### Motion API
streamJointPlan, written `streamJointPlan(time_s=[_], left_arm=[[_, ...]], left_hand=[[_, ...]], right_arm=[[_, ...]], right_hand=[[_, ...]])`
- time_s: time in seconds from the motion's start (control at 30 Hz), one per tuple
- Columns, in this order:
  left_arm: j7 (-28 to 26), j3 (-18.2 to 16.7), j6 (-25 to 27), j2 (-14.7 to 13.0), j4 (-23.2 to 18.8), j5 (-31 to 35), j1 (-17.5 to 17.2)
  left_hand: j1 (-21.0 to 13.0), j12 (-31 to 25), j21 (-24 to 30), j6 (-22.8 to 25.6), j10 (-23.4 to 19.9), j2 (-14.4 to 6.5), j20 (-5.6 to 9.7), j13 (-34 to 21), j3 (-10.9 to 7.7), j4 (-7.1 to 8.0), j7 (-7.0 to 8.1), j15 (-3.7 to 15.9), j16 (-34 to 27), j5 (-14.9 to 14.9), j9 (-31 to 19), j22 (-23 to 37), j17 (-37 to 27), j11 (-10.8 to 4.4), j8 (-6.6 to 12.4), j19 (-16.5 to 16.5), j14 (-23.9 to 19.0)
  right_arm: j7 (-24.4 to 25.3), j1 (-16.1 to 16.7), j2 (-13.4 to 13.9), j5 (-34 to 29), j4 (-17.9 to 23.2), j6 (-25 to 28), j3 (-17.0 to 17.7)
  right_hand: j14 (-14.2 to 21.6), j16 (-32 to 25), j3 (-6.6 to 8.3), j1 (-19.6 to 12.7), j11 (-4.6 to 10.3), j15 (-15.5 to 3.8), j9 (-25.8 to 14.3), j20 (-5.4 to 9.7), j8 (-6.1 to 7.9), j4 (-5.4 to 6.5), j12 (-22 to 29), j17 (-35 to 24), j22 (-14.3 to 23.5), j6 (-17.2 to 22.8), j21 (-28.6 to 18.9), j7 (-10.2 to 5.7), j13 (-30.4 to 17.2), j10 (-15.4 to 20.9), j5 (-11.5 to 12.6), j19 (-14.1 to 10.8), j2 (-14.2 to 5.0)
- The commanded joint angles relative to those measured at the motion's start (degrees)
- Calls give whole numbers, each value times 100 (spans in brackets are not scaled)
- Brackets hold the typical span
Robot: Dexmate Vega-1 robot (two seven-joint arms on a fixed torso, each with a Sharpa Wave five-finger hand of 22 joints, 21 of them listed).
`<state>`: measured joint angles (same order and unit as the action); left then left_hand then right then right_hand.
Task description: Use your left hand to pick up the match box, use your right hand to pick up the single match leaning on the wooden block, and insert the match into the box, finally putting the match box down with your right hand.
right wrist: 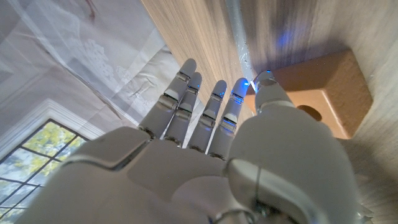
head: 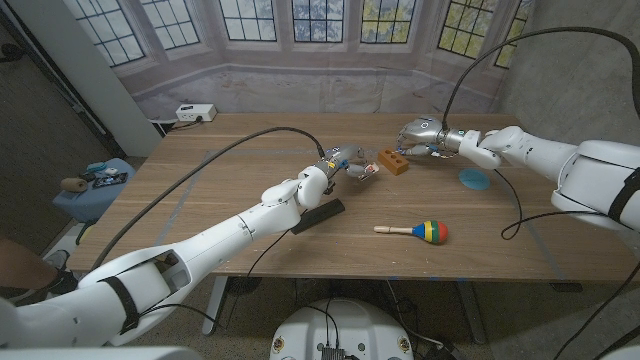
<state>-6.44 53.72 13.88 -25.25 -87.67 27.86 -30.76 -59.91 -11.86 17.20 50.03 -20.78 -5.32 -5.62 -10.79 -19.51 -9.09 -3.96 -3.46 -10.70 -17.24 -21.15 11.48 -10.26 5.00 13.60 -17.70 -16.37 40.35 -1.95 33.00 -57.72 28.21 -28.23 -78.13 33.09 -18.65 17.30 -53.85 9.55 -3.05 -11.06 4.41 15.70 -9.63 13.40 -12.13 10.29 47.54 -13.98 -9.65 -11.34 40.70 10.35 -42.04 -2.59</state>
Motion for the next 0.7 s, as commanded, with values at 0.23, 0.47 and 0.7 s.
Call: streamJointPlan(time_s=[0.23, 0.47, 0.7], left_arm=[[-11, 25, -100, 35, 160, -73, 78], [-20, 24, -143, 49, 234, -106, 103], [-28, 28, -197, 57, 305, -135, 128]], left_hand=[[6, 16, 50, 37, -27, -14, 30, -16, -64, 4, 35, 28, -6, -31, -31, 16, -14, -9, 32, -33, -29], [6, 16, 50, 50, -30, -15, 31, -16, -71, 3, 38, 29, -6, -32, -41, 16, -15, -11, 40, -33, -26], [1, 18, 51, 59, -28, -9, 33, -17, -76, -2, 41, 27, -8, -32, -51, 16, -13, -9, 46, -31, -34]], right_arm=[[144, -200, -252, 336, -435, 15, -565], [92, -232, -289, 415, -476, 13, -651], [45, -259, -320, 468, -498, 7, -719]], right_hand=[[73, -37, -34, -122, -3, -968, -35, 399, 36, -4, 2, -34, 7, 106, -27, 19, -14, 84, 41, -76, 20], [86, -39, -49, -159, -6, -971, -39, 407, 54, 0, 5, -39, 8, 174, -24, 28, -18, 124, 42, -83, 18], [111, -46, -61, -193, -7, -975, -44, 414, 55, 6, 5, -45, 9, 198, -23, 55, -21, 156, 43, -94, 9]])
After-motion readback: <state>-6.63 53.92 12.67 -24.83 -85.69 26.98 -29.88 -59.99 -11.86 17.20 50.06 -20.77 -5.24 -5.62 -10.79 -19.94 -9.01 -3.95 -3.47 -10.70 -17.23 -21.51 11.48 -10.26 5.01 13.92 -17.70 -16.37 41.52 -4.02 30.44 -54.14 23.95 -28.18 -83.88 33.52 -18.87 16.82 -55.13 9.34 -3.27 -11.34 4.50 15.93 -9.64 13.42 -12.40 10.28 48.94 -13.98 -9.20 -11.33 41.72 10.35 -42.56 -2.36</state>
